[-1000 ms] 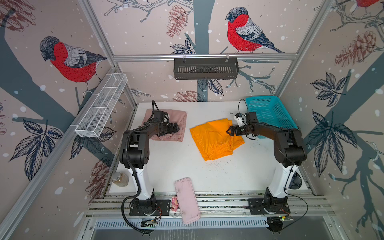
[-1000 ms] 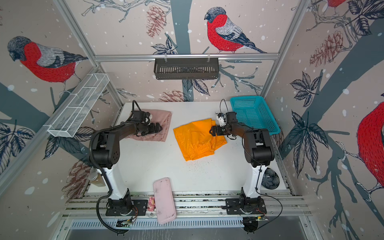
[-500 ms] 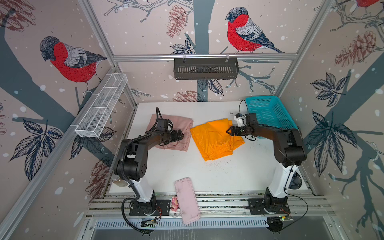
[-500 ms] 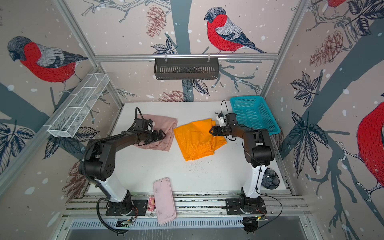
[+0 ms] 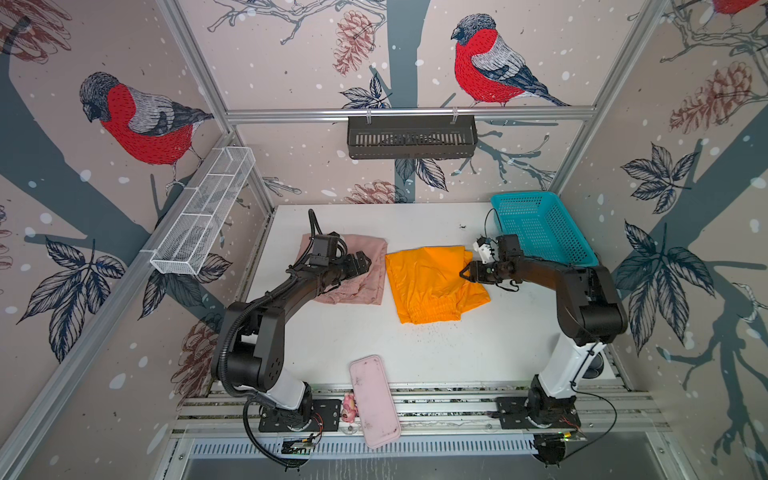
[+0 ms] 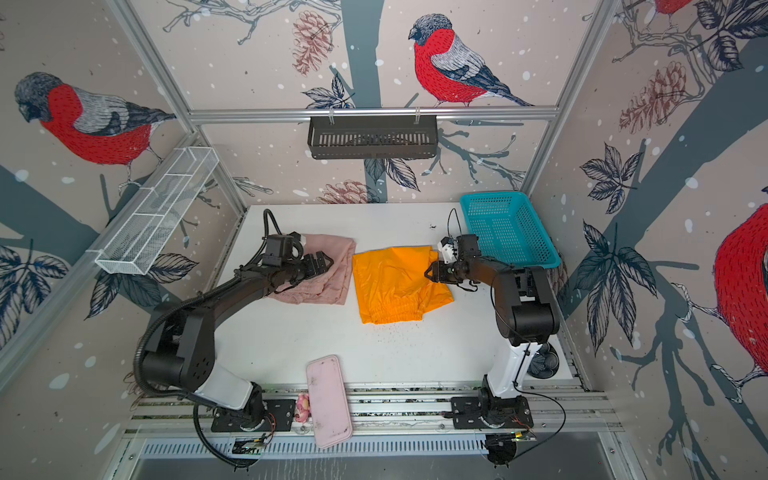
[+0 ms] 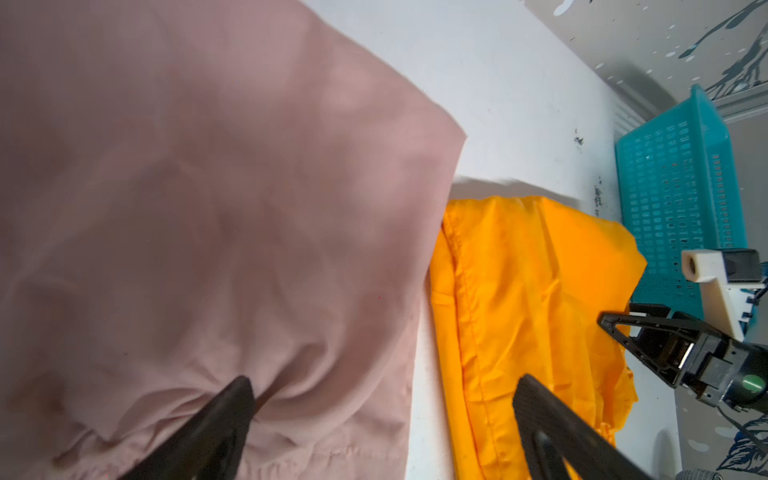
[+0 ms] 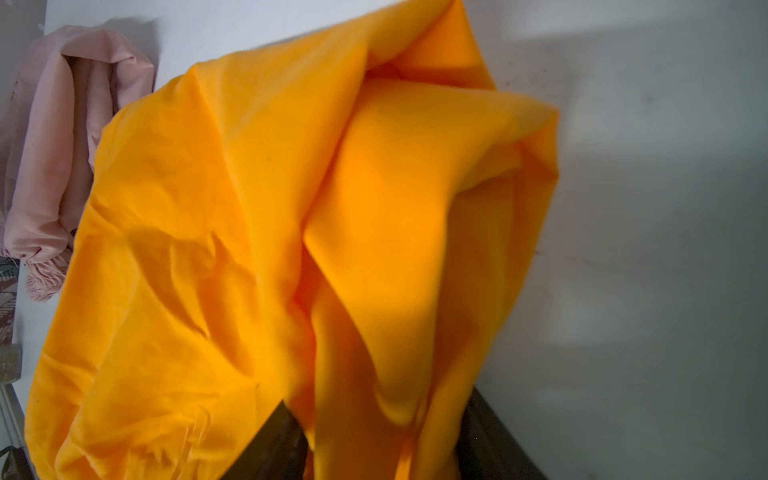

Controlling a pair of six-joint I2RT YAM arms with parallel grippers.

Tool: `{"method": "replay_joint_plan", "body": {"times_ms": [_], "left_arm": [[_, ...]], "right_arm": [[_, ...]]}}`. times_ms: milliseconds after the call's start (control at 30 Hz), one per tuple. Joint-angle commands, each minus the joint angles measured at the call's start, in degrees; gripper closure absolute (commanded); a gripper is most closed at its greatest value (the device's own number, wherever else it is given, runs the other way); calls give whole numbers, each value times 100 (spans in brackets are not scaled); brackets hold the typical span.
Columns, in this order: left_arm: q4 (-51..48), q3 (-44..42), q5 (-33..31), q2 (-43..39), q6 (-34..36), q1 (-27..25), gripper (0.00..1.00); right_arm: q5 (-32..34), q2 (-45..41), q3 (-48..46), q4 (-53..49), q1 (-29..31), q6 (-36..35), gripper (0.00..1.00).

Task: Fold and stack the shorts

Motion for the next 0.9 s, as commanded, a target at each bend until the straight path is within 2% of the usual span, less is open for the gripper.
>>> {"method": "replay_joint_plan", "body": {"times_ms": [0,133,233,367,600,867], "left_arm": [[-109,165,-160,-199,-178,-326,2],[169,199,60,-87,-458,-836,2],[306,270,73,276,-542,-1080,2],[418,383,57,741,-582,-1251,2],[574,741,70,1385,-632,-1537,2],[649,754,71,1779,-633,-1712,2]], "right_arm": [[-96,-234,-190,80,-70,206,49],[-135,-402,-437,317,-141,327,60],[-203,-420,-576,442,-182,383,64],[-327,-368,-678,527,-187,365,66],[-433,-458,-893,781,-196,469,79],[-430,-638,-1085,831,-213,396,83]]}}
